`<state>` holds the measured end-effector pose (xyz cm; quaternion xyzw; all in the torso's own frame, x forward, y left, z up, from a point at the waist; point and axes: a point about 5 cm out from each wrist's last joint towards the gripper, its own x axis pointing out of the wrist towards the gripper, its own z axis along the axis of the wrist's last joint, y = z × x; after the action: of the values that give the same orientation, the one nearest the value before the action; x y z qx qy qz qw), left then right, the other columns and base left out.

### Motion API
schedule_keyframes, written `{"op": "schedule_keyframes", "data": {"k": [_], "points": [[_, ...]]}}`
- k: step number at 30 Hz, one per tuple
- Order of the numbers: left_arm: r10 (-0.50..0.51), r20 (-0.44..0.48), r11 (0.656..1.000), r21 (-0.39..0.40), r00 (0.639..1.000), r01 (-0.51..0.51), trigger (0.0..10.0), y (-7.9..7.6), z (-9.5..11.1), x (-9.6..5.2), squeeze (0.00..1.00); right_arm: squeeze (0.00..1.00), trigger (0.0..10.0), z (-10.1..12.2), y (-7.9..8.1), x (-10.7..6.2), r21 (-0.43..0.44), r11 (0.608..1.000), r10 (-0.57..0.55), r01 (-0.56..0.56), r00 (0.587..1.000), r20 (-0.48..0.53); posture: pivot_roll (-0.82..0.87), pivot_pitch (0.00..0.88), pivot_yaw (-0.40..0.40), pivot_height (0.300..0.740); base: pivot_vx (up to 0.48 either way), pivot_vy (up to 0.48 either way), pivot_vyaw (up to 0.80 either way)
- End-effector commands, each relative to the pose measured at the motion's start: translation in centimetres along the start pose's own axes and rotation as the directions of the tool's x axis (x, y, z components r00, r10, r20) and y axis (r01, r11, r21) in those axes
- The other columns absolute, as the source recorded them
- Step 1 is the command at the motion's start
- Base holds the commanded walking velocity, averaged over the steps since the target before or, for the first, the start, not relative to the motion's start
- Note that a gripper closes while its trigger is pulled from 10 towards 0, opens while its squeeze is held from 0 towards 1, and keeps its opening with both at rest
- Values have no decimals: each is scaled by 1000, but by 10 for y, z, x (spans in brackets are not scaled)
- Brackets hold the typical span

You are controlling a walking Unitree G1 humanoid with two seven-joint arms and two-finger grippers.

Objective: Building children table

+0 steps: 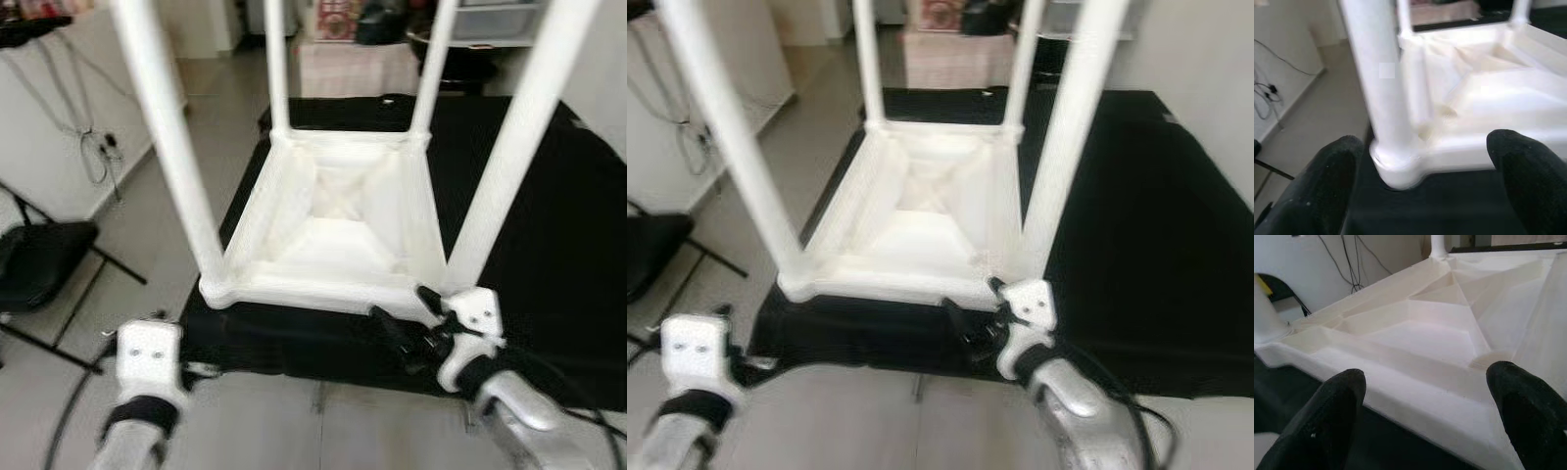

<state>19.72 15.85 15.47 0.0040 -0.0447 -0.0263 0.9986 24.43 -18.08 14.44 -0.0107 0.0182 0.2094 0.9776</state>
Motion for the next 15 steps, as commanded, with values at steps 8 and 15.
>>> {"op": "schedule_keyframes", "data": {"k": [8,15], "points": [[-26,-23,1000,-18,999,25,10000,1,-2,-2,0,0,10000,2,11,6,25,996,83,-83,997,10,-106,98,43,740,236,0,0],[-199,-33,979,-46,980,197,10000,-15,-3,-7,0,0,10000,0,16,1,38,988,152,-153,988,9,-108,98,43,740,0,-313,0]]}}
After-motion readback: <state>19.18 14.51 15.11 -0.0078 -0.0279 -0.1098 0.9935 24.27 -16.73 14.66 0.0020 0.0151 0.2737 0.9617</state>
